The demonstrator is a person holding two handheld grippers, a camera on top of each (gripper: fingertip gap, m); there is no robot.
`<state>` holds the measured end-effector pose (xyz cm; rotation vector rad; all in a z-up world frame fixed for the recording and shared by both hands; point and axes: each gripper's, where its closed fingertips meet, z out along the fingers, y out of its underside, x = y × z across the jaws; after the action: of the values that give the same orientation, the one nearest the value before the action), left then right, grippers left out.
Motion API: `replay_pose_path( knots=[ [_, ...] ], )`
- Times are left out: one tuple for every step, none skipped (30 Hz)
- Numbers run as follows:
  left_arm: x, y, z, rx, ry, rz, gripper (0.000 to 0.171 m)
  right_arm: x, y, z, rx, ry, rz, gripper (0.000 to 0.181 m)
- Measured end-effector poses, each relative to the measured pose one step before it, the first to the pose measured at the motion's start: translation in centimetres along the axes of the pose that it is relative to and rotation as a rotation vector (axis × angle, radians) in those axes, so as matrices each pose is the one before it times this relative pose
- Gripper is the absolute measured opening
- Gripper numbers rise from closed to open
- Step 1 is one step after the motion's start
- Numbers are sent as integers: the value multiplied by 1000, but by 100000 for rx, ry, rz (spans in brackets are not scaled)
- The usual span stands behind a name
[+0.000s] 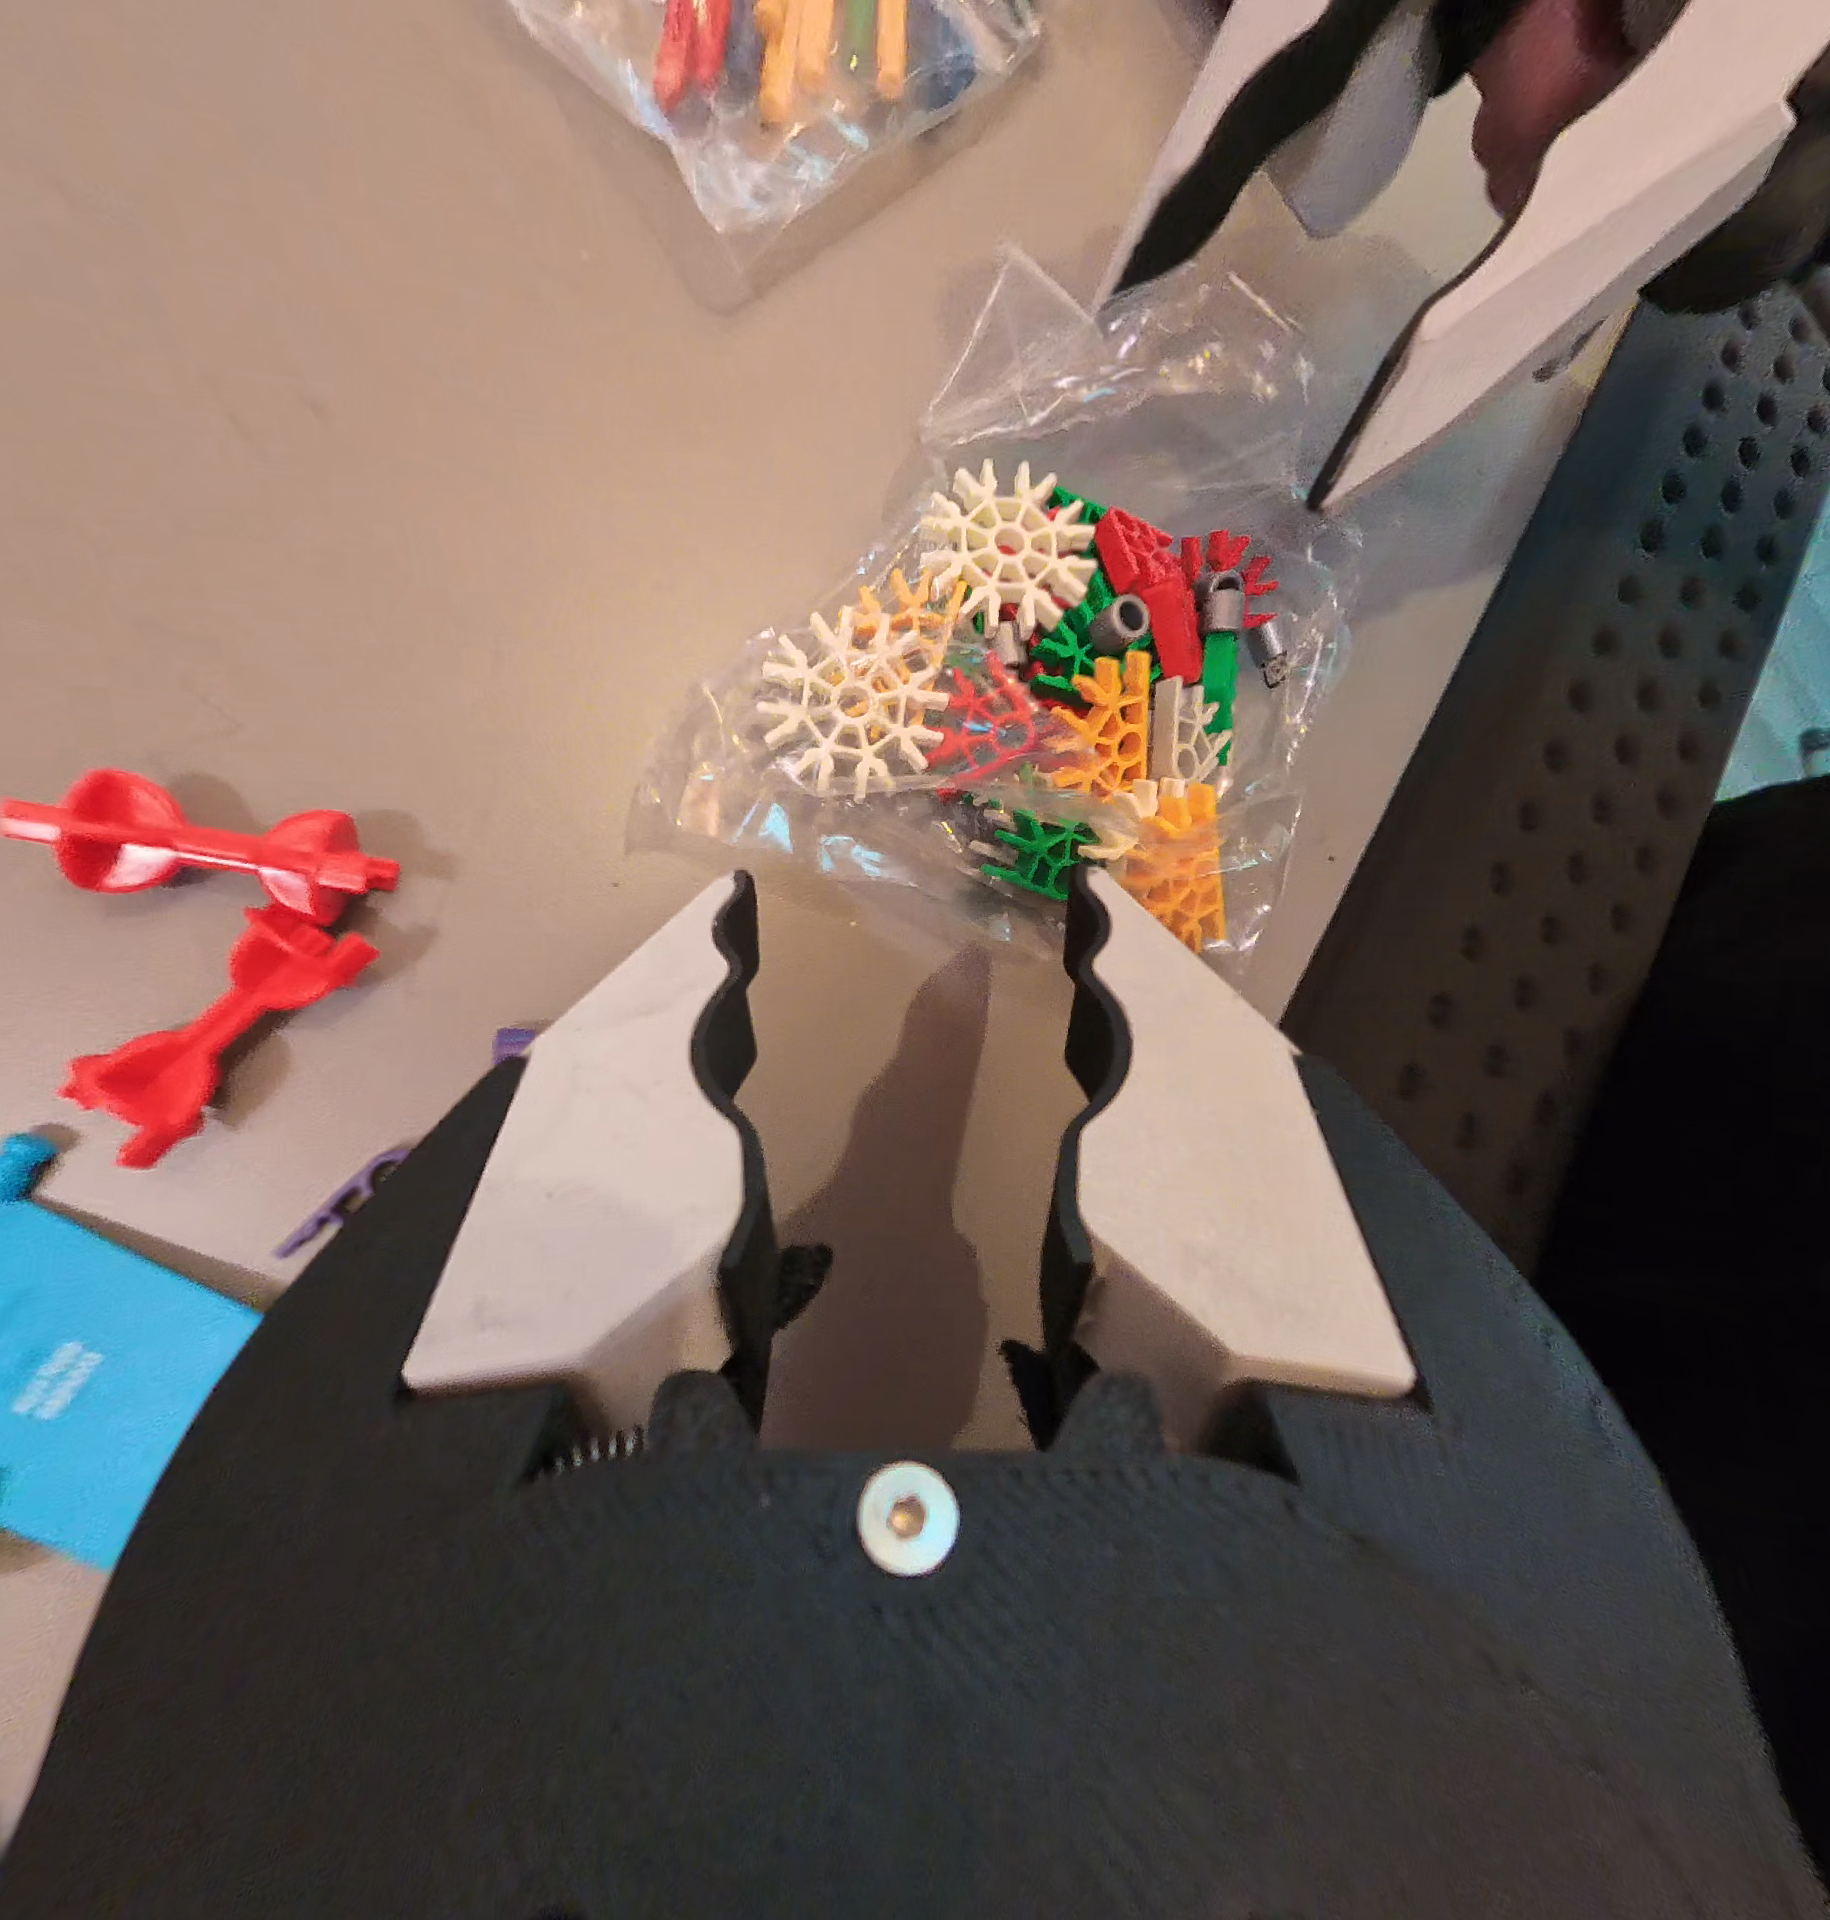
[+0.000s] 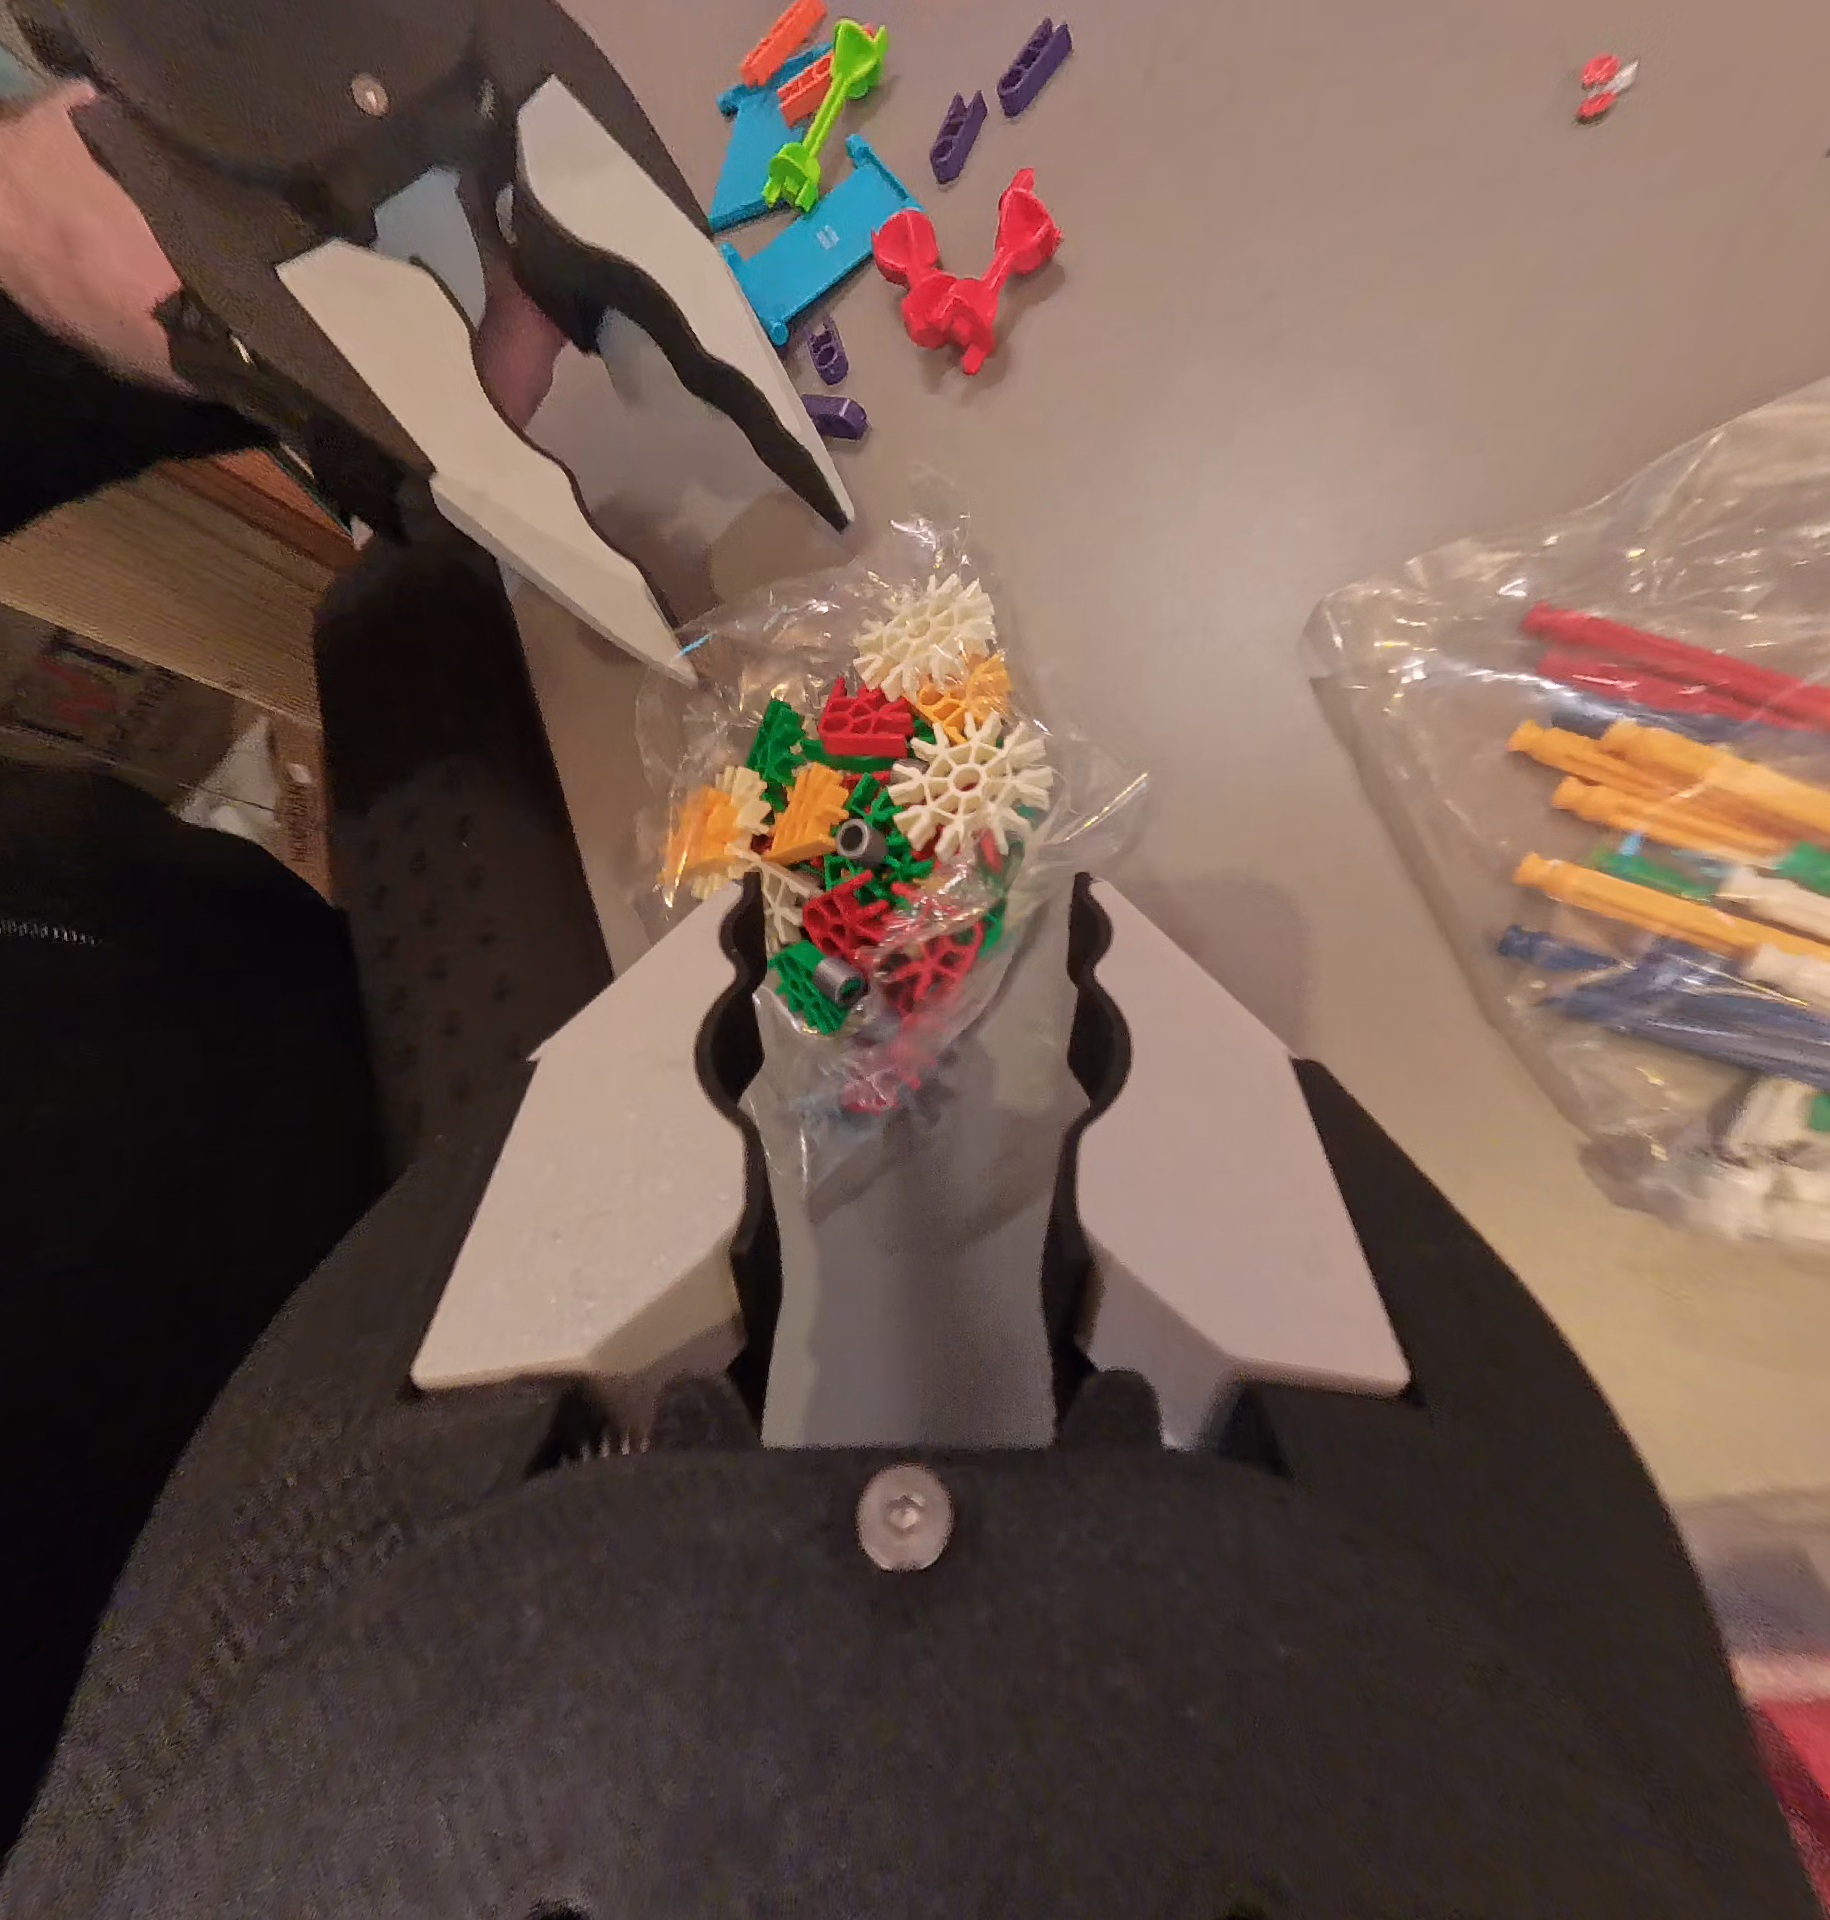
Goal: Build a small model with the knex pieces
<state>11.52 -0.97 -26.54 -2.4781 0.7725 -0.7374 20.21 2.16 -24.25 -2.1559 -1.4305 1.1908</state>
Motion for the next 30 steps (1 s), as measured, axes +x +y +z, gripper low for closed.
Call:
replay_pose_path(
  knots=[
    [182, 99, 442, -301, 929, -2871, 57, -37, -21, 448, -510, -512, 994, 52],
    [35, -62, 382, 809, -197, -3678, 54, 59, 35, 409, -1040, 543, -26, 44],
    [68, -62, 364, 1041, -186, -3309, 50, -52, 126, 417, -1518, -171, -349, 38],
    [300, 77, 426, 261, 1427, -2501, 46, -112, 116, 424, -1327, -765, 170, 31],
    [38, -187, 271, 1783, -78, -1964, 41, 31, 122, 385, -1194, -61, 803, 28],
    [-151, -240, 191, 1740, -1061, -1807, 36, 62, 65, 307, -783, 257, -20, 24],
    [160, -84, 258, 687, 1128, -948, 30, 37, -28, 214, 67, 488, -891, 16],
    [161, -79, 235, 652, 1335, -1318, 26, 70, 6, 163, -243, 649, 260, 8],
    [105, -196, 125, 1754, 963, -790, 17, -43, -22, 102, -212, -255, 802, 5],
    [268, -54, 109, 792, 2052, -43, 6, -221, -171, 17, 902, -1038, 59, 1],
    [69, -82, 26, 857, 915, -369, 2, -120, -143, -22, 659, -382, 463, 0],
    [-89, -214, -156, 1520, -88, 634, 0, 14, -14, -24, -352, 476, 922, 0],
    [22, -145, -216, 642, 751, 1354, 0, -109, -132, -88, 353, -8, 111, 0],
    [93, -185, -288, 452, 1301, 1017, 0, -222, -326, -138, 1504, -458, -265, 0],
    [-132, -389, -398, 1665, -384, 1101, 0, -81, -320, -140, 1194, 188, 142, 0],
    [-144, -371, -411, 1074, -252, 1551, 0, 118, -260, -128, 663, 1070, 147, 0],
    [-69, -398, -362, 826, 473, 1758, 0, 100, -355, -123, 990, 786, -430, 0],
    [-349, -517, -377, 1093, -1298, 1334, 0, 8, -489, -125, 1427, 95, -648, 0],
    [-384, -590, -371, 1327, -1326, 1911, 0, 5, -681, -115, 1972, 112, -874, 0],
    [-271, -509, -286, 474, -180, 1773, 0, 49, -783, -76, 2200, 235, -1171, 0],
    [-287, -610, -266, 842, -308, 1729, 0, 187, -751, -31, 1974, 956, -1094, 0],
    [-221, -879, -312, 2564, -345, 2689, 0, 361, -656, 0, 1471, 1788, -982, 0],
    [-187, -758, -231, 1635, -54, 2541, 0, 401, -615, -22, 1408, 1912, -1175, 0],
    [-390, -683, -171, 1121, -1412, 2945, 0, 373, -754, -108, 2636, 1958, -1405, 0],
    [-670, -781, -189, 2016, -3590, 3781, 0, 323, -909, -185, 3754, 1780, -1469, 0],
    [-455, -772, -136, 2405, -2315, 4456, 0, 208, -907, -174, 3664, 1624, -2140, 0],
    [-113, -632, 21, 2102, 269, 3965, 0, 220, -813, -113, 3211, 2016, -3024, 0],
    [-349, -511, 58, 2222, -1455, 3958, 0, 314, -606, 1, 2629, 2643, -3446, 0],
    [-448, -366, 69, 1763, -2958, 5035, 0, 290, -240, 158, 1270, 2259, -3526, 0],
    [-67, -52, 180, 413, -649, 4900, 0, 231, 31, 229, 522, 1855, -3255, 0]
  ],
)
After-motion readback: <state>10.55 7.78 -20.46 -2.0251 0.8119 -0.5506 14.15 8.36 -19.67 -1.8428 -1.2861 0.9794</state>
